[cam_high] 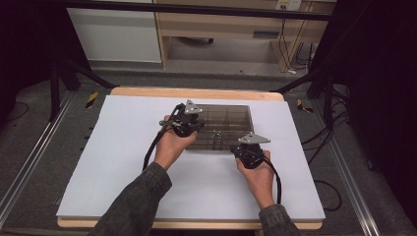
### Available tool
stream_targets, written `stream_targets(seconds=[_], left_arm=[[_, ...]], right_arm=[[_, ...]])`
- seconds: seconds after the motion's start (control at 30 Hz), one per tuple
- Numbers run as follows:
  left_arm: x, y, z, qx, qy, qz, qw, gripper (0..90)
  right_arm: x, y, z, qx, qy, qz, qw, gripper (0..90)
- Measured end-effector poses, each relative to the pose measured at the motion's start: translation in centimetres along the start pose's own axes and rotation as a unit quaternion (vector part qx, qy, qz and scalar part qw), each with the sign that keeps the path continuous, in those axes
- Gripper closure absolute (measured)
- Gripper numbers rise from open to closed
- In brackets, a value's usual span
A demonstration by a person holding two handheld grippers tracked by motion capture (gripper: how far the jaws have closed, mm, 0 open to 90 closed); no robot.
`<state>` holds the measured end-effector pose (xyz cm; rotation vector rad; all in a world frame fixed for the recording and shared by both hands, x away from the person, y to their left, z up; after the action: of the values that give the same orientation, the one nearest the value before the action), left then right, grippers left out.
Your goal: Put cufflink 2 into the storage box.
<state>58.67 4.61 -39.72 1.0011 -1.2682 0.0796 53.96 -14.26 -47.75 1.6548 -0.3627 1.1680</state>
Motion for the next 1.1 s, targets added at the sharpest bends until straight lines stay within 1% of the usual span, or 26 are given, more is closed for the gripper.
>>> stream_targets(seconds=[0.13,0.17,0.2,0.23,0.27,0.37,0.47,0.53,0.6,0.67,0.73,0.77,0.8,0.87,0.93,1.0,1.03,1.1], left_arm=[[-0.5,1.4,-0.2,0.000,-0.002,0.008,1.0000,90.0],[-0.6,1.7,-0.3,0.000,-0.002,0.010,1.0000,90.0],[-0.8,2.1,-0.4,0.002,-0.001,0.013,0.9999,90.0],[-0.9,2.3,-0.5,0.003,0.000,0.014,0.9999,88.3],[-1.1,2.6,-0.6,0.005,0.002,0.017,0.9998,86.9],[-1.7,3.4,-0.9,0.012,0.006,0.022,0.9997,77.6],[-2.3,4.2,-1.0,0.019,0.007,0.026,0.9994,66.0],[-2.6,4.6,-1.1,0.029,0.009,0.028,0.9992,56.5],[-2.9,5.0,-1.2,0.032,0.013,0.033,0.9988,47.2],[-3.1,5.3,-1.2,0.039,0.012,0.036,0.9985,39.8],[-3.3,5.6,-1.2,0.041,0.013,0.038,0.9984,31.8],[-3.6,5.9,-1.2,0.043,0.011,0.036,0.9983,29.1],[-3.7,6.0,-1.2,0.043,0.014,0.039,0.9982,25.8],[-4.1,6.4,-1.4,0.045,0.017,0.040,0.9980,22.2],[-4.6,6.8,-1.7,0.051,0.022,0.042,0.9976,18.5],[-5.0,7.3,-1.9,0.055,0.026,0.045,0.9971,15.5],[-5.2,7.4,-2.1,0.057,0.026,0.046,0.9970,14.5],[-5.7,7.9,-2.3,0.059,0.034,0.051,0.9964,12.2]], right_arm=[[-0.1,0.7,0.1,0.005,-0.001,0.003,1.0000,90.0],[-0.2,0.8,0.0,0.007,-0.006,0.002,1.0000,90.0],[-0.2,0.9,0.0,0.008,-0.003,0.001,1.0000,89.6],[-0.2,1.0,0.1,0.007,0.000,0.001,1.0000,84.2],[-0.3,1.1,0.0,0.007,-0.003,-0.001,1.0000,82.2],[-0.3,1.4,0.0,0.002,-0.002,0.001,1.0000,74.3],[-0.2,1.7,0.0,-0.003,-0.002,0.000,1.0000,63.4],[-0.1,1.9,0.0,-0.008,0.003,-0.001,1.0000,55.2],[-0.1,2.1,-0.1,-0.013,0.007,-0.003,0.9999,47.2],[-0.1,2.4,-0.1,-0.020,0.011,0.003,0.9997,41.0],[-0.1,2.6,0.0,-0.023,0.013,0.006,0.9996,35.7],[-0.1,2.7,0.0,-0.024,0.015,0.006,0.9996,33.7],[-0.1,2.9,0.1,-0.026,0.016,0.007,0.9995,30.3],[-0.1,3.1,0.3,-0.029,0.012,0.007,0.9995,26.1],[-0.2,3.4,0.6,-0.037,0.016,0.012,0.9991,21.3],[-0.3,3.7,0.8,-0.040,0.011,0.010,0.9991,18.7],[-0.4,3.8,0.9,-0.042,0.013,0.012,0.9990,17.2],[-0.4,4.0,1.1,-0.045,0.014,0.015,0.9988,15.3]])
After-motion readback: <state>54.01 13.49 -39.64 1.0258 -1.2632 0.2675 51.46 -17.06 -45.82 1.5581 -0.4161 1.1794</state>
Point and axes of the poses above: each handheld gripper's, and its own axes: y roughly backward along the jaws, x roughly out of its top, z roughly to its right, the point moved 5 cm from there along -y, roughly forward along the jaws, and after that the axes turned 2 degrees about -x, right-handed, at the moved point
